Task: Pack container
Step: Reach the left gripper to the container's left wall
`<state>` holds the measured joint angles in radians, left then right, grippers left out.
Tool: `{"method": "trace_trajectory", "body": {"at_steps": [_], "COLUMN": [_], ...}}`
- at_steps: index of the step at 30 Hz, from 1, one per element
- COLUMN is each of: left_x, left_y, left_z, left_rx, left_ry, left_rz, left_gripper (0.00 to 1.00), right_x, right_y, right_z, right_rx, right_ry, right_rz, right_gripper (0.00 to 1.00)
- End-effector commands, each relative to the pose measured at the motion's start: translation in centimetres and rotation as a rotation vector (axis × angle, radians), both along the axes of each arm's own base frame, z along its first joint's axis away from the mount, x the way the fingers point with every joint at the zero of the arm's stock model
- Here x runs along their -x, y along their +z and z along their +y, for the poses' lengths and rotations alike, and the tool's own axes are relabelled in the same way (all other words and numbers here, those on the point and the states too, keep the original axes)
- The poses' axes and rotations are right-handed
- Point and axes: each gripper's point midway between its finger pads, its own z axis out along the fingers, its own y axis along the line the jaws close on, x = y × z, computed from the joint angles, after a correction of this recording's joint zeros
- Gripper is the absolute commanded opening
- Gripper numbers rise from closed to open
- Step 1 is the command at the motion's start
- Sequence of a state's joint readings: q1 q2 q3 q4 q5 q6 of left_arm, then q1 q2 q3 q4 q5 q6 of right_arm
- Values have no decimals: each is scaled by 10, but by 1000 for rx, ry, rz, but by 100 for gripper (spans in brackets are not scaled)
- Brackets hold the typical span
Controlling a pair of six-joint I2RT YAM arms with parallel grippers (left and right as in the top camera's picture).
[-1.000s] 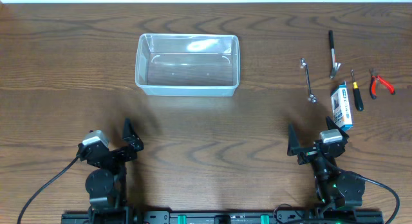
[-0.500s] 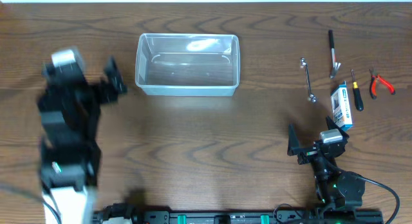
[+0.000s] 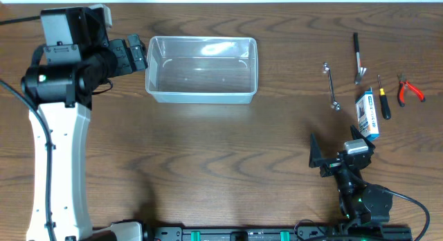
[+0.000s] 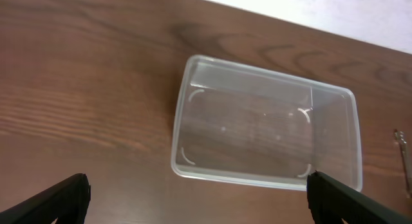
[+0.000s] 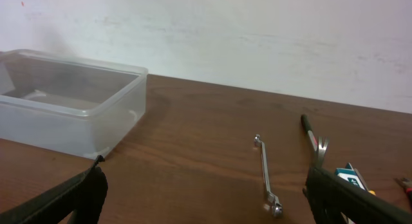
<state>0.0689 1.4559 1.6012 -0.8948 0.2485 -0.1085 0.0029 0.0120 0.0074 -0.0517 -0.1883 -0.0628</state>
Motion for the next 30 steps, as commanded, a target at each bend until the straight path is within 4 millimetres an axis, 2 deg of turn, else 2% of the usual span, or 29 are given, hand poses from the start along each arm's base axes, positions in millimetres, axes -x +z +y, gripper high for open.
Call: {"method": "trace_trajectory", "body": {"at_steps": [1, 6, 10, 17, 22, 27, 30], "left_x": [2, 0, -4, -30, -46, -61, -69], "left_y": [3, 4, -9, -45, -53, -56, -66], "left_z": [-7, -7, -7, -7, -15, -9, -5], "left_rx": [53, 28, 0, -9, -87, -237, -283], "left_ry": [1, -26, -59, -83, -167, -171, -164], "left_rz": [14, 1, 32, 131, 199, 232, 247], "left_gripper": [98, 98, 98, 98, 98, 99, 99], "right_x": [1, 1, 1, 1, 1, 1, 1], "right_y": [0, 0, 0, 0, 0, 0, 0], "right_z": [1, 1, 1, 1, 1, 1, 1], "right_rx": [9, 9, 9, 9, 9, 9, 9], "right_ry": [10, 10, 10, 10, 10, 10, 10], "right_rz": [-4, -4, -4, -4, -4, -4, -4], "right_gripper": [99, 99, 99, 99, 99, 99, 99]}}
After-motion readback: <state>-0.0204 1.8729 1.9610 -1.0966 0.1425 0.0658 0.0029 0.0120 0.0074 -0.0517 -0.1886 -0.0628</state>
